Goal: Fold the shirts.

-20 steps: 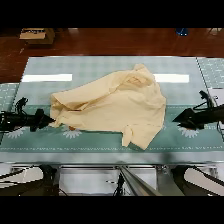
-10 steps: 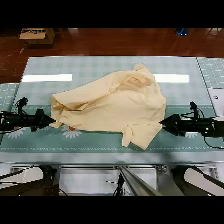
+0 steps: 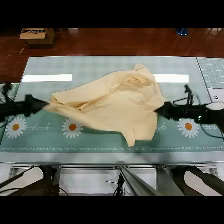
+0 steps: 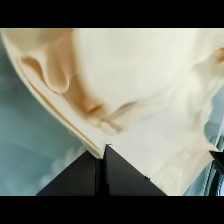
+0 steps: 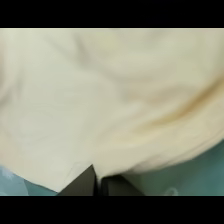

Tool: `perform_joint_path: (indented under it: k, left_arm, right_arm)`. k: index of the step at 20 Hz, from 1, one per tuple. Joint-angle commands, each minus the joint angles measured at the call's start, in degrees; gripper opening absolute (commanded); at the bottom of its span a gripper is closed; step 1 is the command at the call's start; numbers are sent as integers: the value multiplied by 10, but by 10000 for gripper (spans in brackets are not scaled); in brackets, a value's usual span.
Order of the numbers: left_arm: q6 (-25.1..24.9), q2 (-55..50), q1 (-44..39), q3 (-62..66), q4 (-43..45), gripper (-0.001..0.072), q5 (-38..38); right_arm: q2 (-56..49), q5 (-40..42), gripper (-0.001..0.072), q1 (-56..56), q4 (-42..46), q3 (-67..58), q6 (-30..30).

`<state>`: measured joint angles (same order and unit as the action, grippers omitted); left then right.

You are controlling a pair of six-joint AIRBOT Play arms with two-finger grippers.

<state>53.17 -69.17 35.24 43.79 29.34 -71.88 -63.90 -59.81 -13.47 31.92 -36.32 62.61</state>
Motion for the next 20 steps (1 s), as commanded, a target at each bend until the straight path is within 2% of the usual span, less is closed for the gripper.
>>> perform_joint_path:
  k: [1, 4, 6, 8, 10, 12, 14, 16, 20]
  left_arm:
    - [-15, 112, 1, 99, -139, 16, -19]
    - [-39, 228, 1, 202, -252, 17, 57]
    - [-38, 300, 1, 274, -252, 17, 141]
    - [-38, 362, 1, 331, -244, 17, 208]
    - [7, 414, 1, 377, -194, 17, 255]
    - [97, 451, 1, 413, -101, 17, 266]
    - [209, 478, 1, 443, 11, 16, 241]
    - [291, 494, 1, 472, 95, 16, 181]
    - [339, 499, -8, 545, 236, 16, -50]
  right_arm:
    - [98, -40, 40, -26, -25, -150, 2]
    - [196, 19, 39, -61, -25, -334, 17]
    - [240, 84, 39, -72, 10, -447, 42]
    - [262, 121, 39, -73, 91, -548, 102]
    - [266, 108, 39, -73, 172, -632, 159]
    - [266, 77, 39, -73, 242, -703, 201]
    - [266, 29, 39, -72, 296, -751, 220]
    - [266, -47, 39, -72, 329, -785, 231]
    - [269, -268, 39, -72, 414, -819, 238]
